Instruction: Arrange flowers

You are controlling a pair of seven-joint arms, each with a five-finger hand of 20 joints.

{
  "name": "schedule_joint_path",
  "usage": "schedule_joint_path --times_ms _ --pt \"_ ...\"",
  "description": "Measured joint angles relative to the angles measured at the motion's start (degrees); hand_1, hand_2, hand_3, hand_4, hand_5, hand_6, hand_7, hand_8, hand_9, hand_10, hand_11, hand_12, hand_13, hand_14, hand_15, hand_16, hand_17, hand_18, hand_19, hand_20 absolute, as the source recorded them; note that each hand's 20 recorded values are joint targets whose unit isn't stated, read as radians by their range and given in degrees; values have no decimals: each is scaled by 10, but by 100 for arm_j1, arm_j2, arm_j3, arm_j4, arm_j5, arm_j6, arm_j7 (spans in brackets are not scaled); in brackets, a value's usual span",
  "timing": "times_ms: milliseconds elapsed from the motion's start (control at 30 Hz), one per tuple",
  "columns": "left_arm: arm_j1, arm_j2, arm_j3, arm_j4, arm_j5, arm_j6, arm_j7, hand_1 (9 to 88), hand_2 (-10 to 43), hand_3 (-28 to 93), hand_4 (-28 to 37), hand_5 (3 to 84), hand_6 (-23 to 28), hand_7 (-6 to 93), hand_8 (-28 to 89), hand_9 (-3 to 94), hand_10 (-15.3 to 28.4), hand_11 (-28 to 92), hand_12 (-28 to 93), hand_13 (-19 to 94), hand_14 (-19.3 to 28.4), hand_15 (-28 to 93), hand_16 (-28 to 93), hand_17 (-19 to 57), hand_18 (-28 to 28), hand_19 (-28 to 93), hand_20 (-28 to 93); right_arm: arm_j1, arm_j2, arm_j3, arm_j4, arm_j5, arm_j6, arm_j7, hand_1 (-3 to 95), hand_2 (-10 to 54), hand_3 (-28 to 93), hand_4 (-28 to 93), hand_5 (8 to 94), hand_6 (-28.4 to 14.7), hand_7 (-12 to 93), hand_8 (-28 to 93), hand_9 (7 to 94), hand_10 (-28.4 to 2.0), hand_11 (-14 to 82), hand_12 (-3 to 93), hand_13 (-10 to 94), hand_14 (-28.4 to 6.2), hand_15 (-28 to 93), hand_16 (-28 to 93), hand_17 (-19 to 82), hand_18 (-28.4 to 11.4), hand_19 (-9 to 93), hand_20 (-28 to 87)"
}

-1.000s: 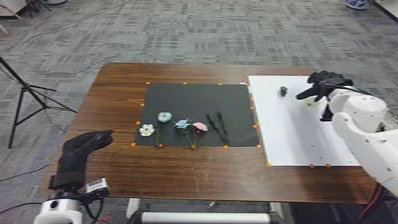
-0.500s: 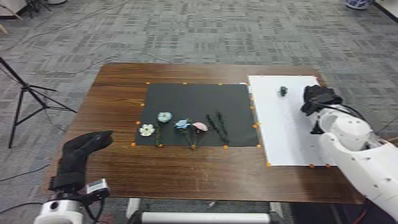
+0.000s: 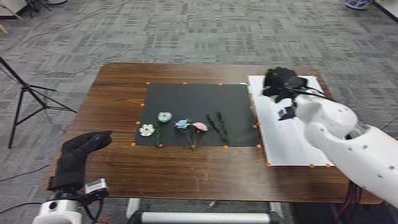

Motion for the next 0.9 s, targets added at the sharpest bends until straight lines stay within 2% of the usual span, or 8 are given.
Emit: schedule_joint_path --times_ms 100,467,733,800,900 --pt "-53 10 23 11 4 -2 0 306 -19 685 -208 568 -1 237 -95 554 141 269 158 426 181 313 13 37 151 169 219 413 -332 -245 17 -55 -428 -349 605 -76 562 -198 778 9 197 86 878 -97 88 287 900 -20 668 346 657 -146 932 664" --pt "-109 1 72 31 0 -7 9 308 -17 683 -208 568 -1 237 -95 554 141 269 157 426 180 315 14 37 150 169 218 444 -1349 -536 185 -597 -674 -597 598 -71 559 -197 769 17 211 77 861 -99 76 266 900 -18 669 346 657 -144 932 665" --pt "-86 -17 54 30 -11 -5 8 306 -13 687 -210 568 -3 239 -96 553 141 269 158 427 180 315 13 37 150 169 219 189 -1381 -543 318 -668 -830 -609 586 -74 570 -192 765 21 211 73 853 -100 75 260 899 -20 669 346 656 -144 932 667" --pt "-69 -22 49 29 -12 -5 8 304 -14 688 -208 568 -3 239 -96 553 141 269 158 426 180 315 13 37 150 169 219 185 -1358 -561 346 -670 -802 -590 560 -83 583 -178 760 21 208 73 843 -101 82 251 899 -20 670 345 656 -144 932 667" --pt "-49 -27 45 28 -12 -7 10 301 -25 689 -204 565 -3 238 -96 552 141 269 158 426 180 315 13 37 150 169 219 186 -1337 -555 382 -658 -749 -570 472 -95 604 -162 707 9 189 63 783 -116 124 182 891 -22 671 347 651 -144 932 672"
